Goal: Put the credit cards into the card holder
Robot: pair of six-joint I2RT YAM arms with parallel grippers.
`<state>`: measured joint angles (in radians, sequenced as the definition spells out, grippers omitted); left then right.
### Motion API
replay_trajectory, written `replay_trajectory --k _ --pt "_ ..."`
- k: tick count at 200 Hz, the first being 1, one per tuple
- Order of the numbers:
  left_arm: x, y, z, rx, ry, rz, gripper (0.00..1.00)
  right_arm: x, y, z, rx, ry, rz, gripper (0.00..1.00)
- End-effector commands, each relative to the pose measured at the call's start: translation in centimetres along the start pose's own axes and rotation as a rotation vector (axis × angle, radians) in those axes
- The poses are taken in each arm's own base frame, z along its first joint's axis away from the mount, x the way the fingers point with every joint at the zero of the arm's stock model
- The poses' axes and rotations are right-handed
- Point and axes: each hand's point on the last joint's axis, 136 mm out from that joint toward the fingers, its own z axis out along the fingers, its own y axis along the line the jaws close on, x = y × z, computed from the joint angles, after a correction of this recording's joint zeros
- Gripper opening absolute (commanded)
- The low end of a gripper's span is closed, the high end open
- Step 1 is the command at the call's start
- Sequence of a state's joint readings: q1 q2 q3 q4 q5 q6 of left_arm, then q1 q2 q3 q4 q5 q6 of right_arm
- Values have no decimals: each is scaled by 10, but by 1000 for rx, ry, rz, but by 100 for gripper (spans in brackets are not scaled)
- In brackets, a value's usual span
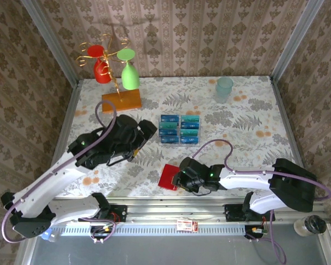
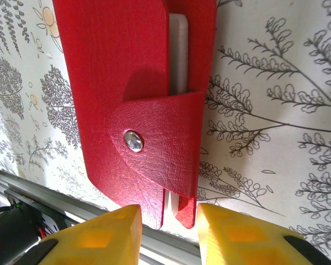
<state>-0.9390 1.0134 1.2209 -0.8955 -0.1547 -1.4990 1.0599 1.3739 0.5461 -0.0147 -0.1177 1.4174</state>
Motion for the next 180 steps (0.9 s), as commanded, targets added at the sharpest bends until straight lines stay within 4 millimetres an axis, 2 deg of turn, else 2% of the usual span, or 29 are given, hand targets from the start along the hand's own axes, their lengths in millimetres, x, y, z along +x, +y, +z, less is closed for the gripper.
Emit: replay_trajectory --k 1,17,43,71,110,152,157,180 --pt "-18 -6 2 144 -102 70 100 2 -4 4 -5 12 12 32" --pt "-22 9 10 173 -152 124 100 3 -5 4 -10 15 17 32" --pt "-23 51 28 127 -183 181 100 5 -10 5 0 19 15 32" --pt "-10 92 54 34 -127 285 100 4 -16 3 7 9 16 32" --pt "11 138 80 -164 11 454 100 4 -18 3 5 7 13 32" --pt "24 165 98 -282 88 562 100 2 -5 7 -37 3 2 32" --pt "25 167 100 -287 95 569 100 3 -10 12 -17 8 3 32" --pt "32 175 108 -318 128 600 100 2 -6 15 -33 10 1 31"
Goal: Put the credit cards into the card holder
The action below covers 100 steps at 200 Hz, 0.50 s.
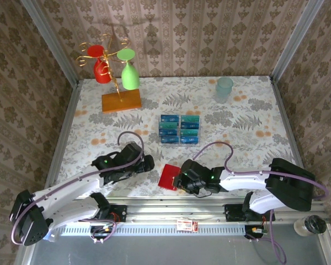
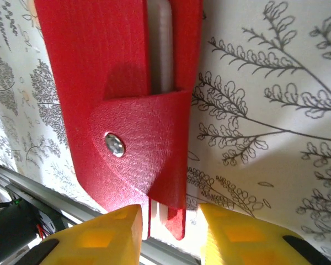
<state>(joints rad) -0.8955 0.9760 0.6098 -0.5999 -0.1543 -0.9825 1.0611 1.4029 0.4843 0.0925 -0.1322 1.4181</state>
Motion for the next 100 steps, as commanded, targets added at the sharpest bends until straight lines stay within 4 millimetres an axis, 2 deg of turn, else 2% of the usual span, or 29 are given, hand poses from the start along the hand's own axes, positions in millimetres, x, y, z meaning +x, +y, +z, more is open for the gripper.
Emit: replay_trajectory --k 1,100 --pt "14 6 9 -35 49 85 100 -1 5 5 -16 -3 3 31" --pt "53 5 44 -116 183 206 100 -4 11 12 -54 1 -1 32"
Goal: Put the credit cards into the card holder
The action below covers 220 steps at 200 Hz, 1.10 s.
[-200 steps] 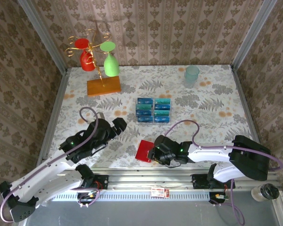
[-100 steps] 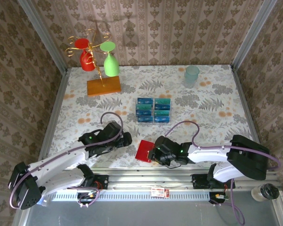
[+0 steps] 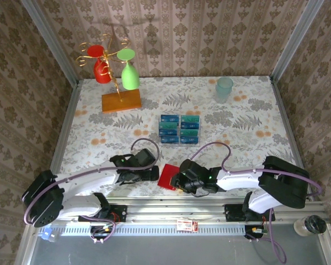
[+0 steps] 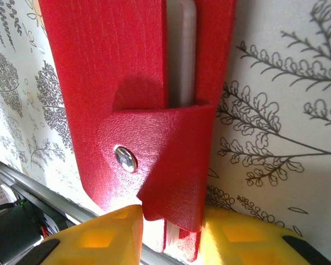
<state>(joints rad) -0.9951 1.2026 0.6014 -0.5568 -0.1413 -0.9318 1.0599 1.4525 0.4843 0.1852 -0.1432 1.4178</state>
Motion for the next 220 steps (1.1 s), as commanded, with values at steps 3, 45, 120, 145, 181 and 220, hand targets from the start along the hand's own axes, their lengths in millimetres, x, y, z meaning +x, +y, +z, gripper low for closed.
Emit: replay_trajectory --k 3,45,120,145,181,220 --pt "11 -1 9 -10 35 39 100 -2 1 3 -11 -2 1 32" --pt "23 -4 19 -17 76 62 100 -6 4 3 -32 -8 2 32" --pt "39 -7 35 -20 123 66 100 -15 15 9 -104 -25 17 27" --pt "39 -9 36 -16 122 60 100 -16 15 9 -113 -25 24 17" --pt "16 -20 14 13 50 53 100 -26 21 -1 -149 -40 31 0" --pt "-46 -27 -33 91 -114 14 100 -51 45 -28 -193 -66 -20 0"
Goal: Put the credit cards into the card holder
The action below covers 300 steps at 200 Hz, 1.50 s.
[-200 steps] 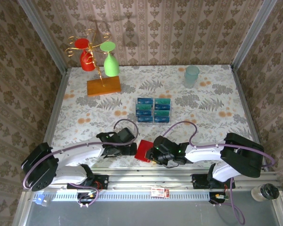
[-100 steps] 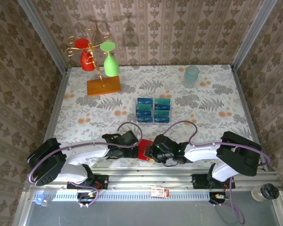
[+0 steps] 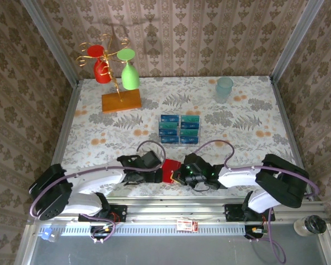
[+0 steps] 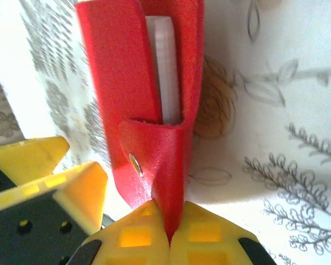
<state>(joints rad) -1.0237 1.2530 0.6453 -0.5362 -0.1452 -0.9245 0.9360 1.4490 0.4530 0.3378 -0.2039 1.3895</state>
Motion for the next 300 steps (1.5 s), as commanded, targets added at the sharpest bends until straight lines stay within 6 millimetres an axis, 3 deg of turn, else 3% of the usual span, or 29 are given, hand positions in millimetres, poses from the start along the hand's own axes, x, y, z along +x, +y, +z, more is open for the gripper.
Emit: replay_trajectory --k 1,36,79,120,152,192,242,300 --pt "-43 -9 -33 73 -112 -19 100 -16 32 -18 -67 -15 -60 0" --pt "-106 -9 -68 149 -279 -40 100 -40 75 -49 -154 -23 -146 0" --pt "-179 -26 -95 427 -438 -78 100 -75 133 -88 -293 8 -289 0" --pt "-222 -35 -117 591 -517 -135 100 -98 168 -101 -415 51 -339 0" --pt "-236 -38 -127 673 -554 -201 100 -107 172 -90 -409 58 -335 0" --pt "-238 -42 -127 721 -556 -237 100 -110 176 -85 -448 68 -305 0" --pt "-234 -47 -113 787 -523 -286 90 -110 183 -85 -495 70 -290 0" --pt "-232 -53 -116 835 -537 -302 77 -106 189 -78 -507 90 -280 0"
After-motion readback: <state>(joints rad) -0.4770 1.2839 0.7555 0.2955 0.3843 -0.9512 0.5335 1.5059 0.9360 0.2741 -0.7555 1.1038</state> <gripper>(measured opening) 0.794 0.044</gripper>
